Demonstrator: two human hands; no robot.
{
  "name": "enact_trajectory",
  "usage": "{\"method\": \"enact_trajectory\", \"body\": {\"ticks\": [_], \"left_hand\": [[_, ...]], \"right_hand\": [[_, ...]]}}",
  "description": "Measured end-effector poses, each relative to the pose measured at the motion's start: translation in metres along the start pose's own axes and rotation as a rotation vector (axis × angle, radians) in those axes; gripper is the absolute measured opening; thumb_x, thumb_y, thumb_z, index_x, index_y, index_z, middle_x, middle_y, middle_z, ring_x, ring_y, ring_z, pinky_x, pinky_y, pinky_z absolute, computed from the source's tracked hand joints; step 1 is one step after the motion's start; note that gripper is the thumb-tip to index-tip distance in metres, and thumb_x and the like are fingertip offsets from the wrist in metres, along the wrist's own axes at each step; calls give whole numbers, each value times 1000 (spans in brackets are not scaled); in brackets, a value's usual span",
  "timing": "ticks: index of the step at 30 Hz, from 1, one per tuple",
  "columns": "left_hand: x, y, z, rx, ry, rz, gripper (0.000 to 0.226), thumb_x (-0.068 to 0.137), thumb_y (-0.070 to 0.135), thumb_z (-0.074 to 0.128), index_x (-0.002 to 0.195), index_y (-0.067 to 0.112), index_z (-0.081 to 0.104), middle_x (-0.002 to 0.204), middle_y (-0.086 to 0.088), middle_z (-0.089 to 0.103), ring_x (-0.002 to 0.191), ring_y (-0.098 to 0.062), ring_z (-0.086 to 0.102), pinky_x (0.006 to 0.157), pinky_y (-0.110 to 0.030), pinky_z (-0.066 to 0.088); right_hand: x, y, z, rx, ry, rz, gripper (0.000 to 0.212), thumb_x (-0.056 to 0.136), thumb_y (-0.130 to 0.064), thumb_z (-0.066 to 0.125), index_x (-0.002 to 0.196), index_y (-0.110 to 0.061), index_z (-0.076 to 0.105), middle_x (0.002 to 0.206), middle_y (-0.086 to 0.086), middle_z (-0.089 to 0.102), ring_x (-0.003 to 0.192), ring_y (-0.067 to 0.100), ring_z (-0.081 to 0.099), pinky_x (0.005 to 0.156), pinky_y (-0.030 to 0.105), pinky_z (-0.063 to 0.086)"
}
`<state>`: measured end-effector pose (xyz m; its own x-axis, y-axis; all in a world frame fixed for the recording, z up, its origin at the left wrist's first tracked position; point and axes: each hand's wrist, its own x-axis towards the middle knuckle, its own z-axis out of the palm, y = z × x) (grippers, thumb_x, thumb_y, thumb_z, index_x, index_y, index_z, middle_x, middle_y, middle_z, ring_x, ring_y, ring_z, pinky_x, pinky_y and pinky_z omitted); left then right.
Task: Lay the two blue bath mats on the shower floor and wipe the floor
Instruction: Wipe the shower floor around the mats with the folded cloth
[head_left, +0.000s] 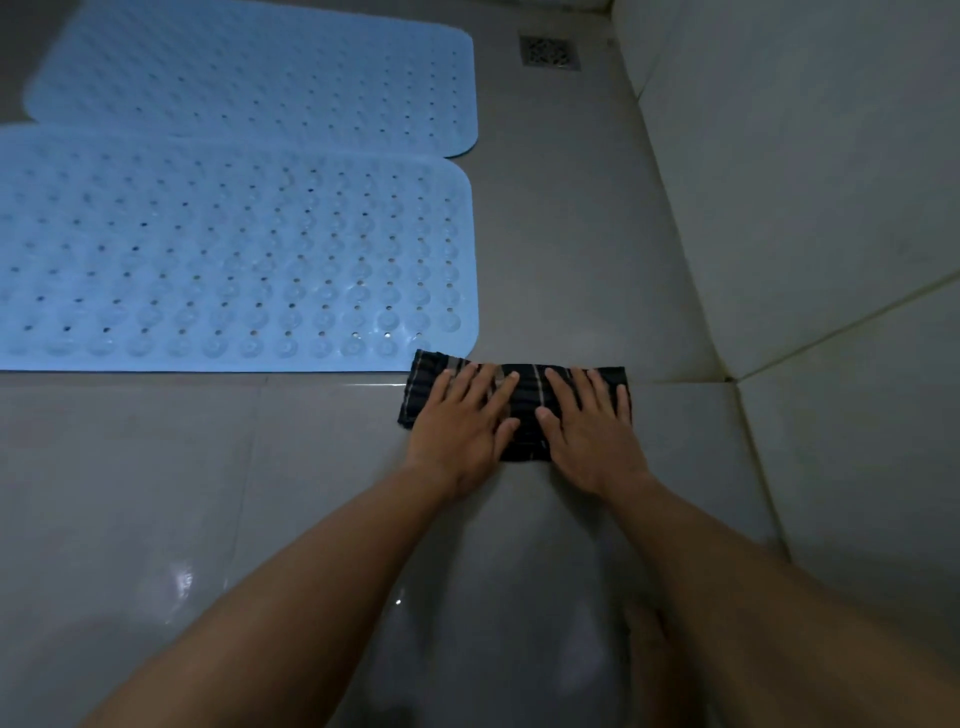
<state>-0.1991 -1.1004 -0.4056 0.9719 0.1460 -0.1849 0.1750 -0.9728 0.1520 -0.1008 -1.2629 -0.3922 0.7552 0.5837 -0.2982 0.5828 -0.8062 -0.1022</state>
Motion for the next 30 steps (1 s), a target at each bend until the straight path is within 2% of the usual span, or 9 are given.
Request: {"method": "enact_trajectory", "body": {"ticks": [3,6,10,14,20,26,30], "left_hand": [[-19,-24,-5,35,40,-28,71,98,56,10,158,19,19,157,-9,34,146,-27,26,121,-43,13],[-35,-39,-12,75,69,-78,73,97,60,19,154,17,31,144,-11,45,134,-29,37,115,-43,25],[-48,-51,-20,110,59,-175,82,94,68,18,152,13,31,143,-13,43,130,-31,38,112,-45,27],[-59,-65,-17,87,52,-248,85,92,72,18,153,13,28,150,-14,36,140,-32,28,119,-46,19],[-73,-93,-18,66,74,-317,89,85,79,18,146,17,34,143,-13,42,138,-31,32,118,-45,22],[-83,-120,-19,93,78,-400,96,73,90,19,136,22,43,133,-15,47,128,-33,39,109,-46,30],[-88,-131,-22,119,73,-425,100,70,93,14,135,23,43,131,-15,48,121,-32,43,103,-44,35]], "right_hand": [[-1,-31,3,-44,98,-33,72,92,-56,12,150,-21,36,151,9,41,141,30,32,117,56,16],[2,-53,-2,-84,114,-66,61,93,-54,25,141,-22,45,140,8,50,129,30,42,109,54,27],[6,-78,-5,-114,90,-92,52,96,-52,35,142,-26,41,140,5,47,127,28,41,105,51,29],[5,-97,-3,-121,105,-114,53,97,-52,34,144,-27,38,142,5,46,129,28,39,104,50,29],[9,-120,-1,-141,107,-210,56,96,-55,34,143,-25,41,142,4,46,124,28,44,98,48,31],[23,-127,-5,-98,80,-428,60,97,-53,38,143,-16,42,140,4,49,127,24,43,111,43,28],[22,-132,-2,-114,70,-477,62,97,-53,33,151,-23,34,141,2,47,127,23,42,108,43,32]]}}
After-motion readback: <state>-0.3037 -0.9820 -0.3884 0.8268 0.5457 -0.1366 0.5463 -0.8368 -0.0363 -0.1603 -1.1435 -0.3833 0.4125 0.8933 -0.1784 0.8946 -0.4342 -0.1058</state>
